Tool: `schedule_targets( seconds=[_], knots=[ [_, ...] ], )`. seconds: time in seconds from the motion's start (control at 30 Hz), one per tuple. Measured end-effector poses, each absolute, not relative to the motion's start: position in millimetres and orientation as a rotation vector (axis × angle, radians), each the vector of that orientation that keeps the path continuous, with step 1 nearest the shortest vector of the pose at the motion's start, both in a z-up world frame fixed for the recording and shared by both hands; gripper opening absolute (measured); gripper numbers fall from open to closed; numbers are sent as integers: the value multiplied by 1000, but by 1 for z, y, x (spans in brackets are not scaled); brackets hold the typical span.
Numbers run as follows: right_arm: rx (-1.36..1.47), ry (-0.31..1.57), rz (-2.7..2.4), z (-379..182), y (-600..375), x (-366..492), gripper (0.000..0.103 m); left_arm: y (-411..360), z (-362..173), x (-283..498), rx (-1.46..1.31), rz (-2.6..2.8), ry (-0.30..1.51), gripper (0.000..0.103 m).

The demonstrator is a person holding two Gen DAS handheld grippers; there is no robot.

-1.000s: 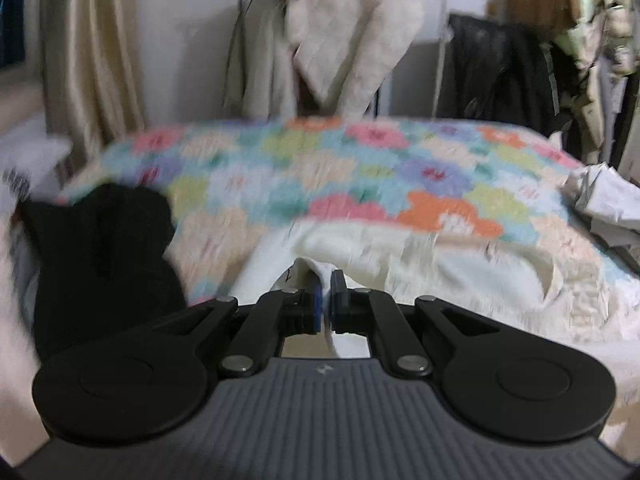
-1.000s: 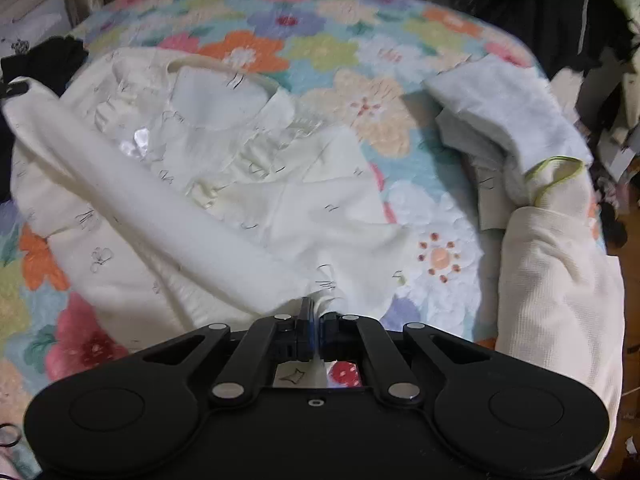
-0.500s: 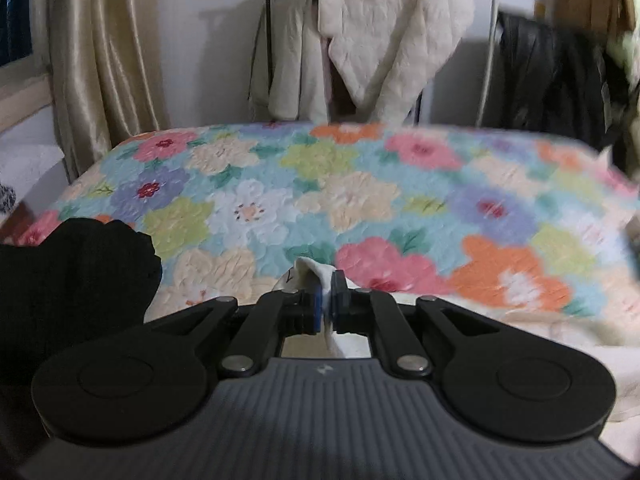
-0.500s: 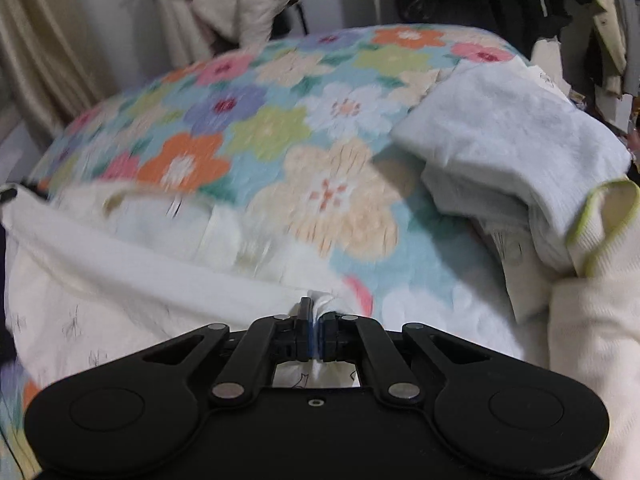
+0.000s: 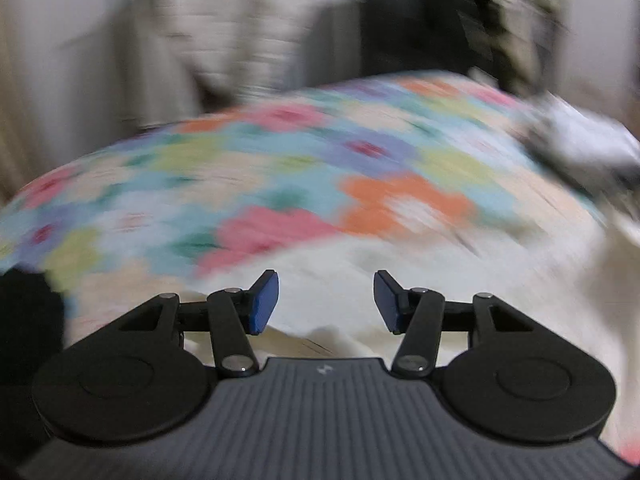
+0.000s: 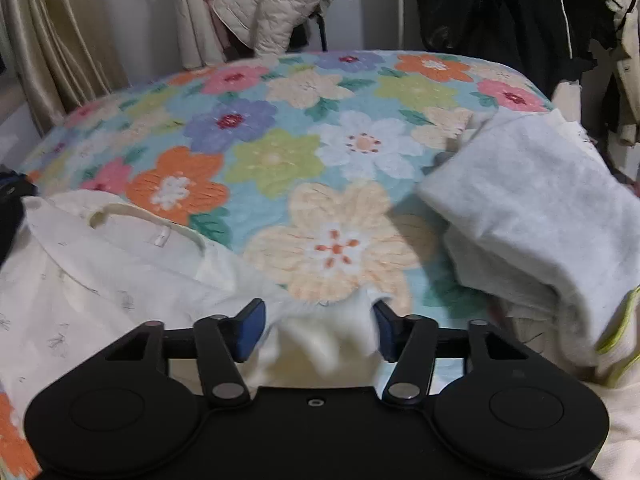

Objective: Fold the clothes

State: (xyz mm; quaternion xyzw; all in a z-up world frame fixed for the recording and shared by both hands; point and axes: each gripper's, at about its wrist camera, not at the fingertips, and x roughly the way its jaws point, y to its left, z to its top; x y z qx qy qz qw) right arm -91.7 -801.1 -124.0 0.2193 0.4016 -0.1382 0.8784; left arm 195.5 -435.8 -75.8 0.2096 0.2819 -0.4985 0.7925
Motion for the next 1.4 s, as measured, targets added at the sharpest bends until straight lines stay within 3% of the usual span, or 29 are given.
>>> schedule_targets(
  seconds=[0.2,0.37,0.47,0.57,0.7,0.97,1.23,1.4],
  knots=[
    [362,824,-160,-112,-780,-89,64,-470,-102,134,680,-1312,669,52],
    [284,813,-49,-104,-761,-87,59,-513,-132,144,639,-1277,844,50],
    [243,928,88,-132,-722,-69,55,-527,-139,163,512,-1197,870,50],
    [200,982,83,-154,-709,-47,53,-528,-128,180,377,-1102,794,52],
    [257,896,-163,-162,-746,-29,52,-506,-105,197,227,-1005,692,53],
    [325,804,-379,-143,-778,-66,53,-397,-85,161,308,-880,572,56],
    [453,768,-321,-93,-682,-196,66,-320,-98,146,220,-913,971,56],
    [356,941,-381,-108,-657,-223,66,-306,-117,168,52,-891,1183,56]
  ],
)
